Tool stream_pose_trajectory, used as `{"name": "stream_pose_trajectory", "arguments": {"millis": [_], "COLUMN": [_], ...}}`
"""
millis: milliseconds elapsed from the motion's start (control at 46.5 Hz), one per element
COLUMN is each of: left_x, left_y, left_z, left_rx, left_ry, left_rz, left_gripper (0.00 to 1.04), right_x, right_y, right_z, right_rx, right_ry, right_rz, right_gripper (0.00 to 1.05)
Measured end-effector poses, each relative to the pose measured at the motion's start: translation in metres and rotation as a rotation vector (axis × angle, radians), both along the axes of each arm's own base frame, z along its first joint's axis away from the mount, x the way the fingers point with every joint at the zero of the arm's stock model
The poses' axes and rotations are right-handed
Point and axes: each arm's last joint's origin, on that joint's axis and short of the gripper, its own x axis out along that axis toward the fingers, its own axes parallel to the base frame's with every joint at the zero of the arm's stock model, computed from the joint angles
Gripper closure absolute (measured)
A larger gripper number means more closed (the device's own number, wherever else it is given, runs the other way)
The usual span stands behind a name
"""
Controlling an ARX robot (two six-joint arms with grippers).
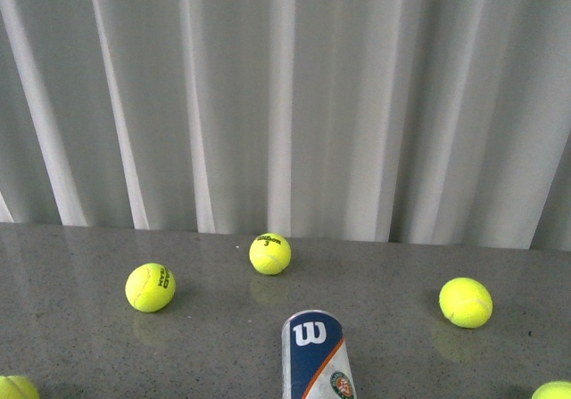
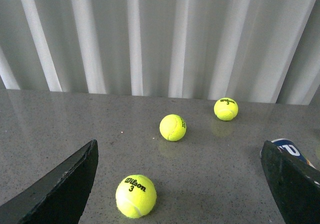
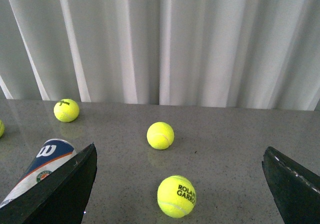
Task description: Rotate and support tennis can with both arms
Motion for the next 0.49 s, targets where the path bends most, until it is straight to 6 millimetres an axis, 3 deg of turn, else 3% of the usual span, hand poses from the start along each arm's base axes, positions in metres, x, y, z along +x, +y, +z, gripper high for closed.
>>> {"name": "stream_pose_trajectory", "arguments": {"millis": [495], "left_x": [0.0000], "left_y": [0.0000], "left_z": [0.0000], "left_rx": [0.000], "left_ry": [0.000], "left_rz": [0.000], "left_gripper": [0.07], "right_x": [0.0000], "right_y": [0.0000], "right_z": [0.0000], "right_rx": [0.000], "right_ry": [0.000], "right_rz": [0.000], "right_gripper": [0.07]}}
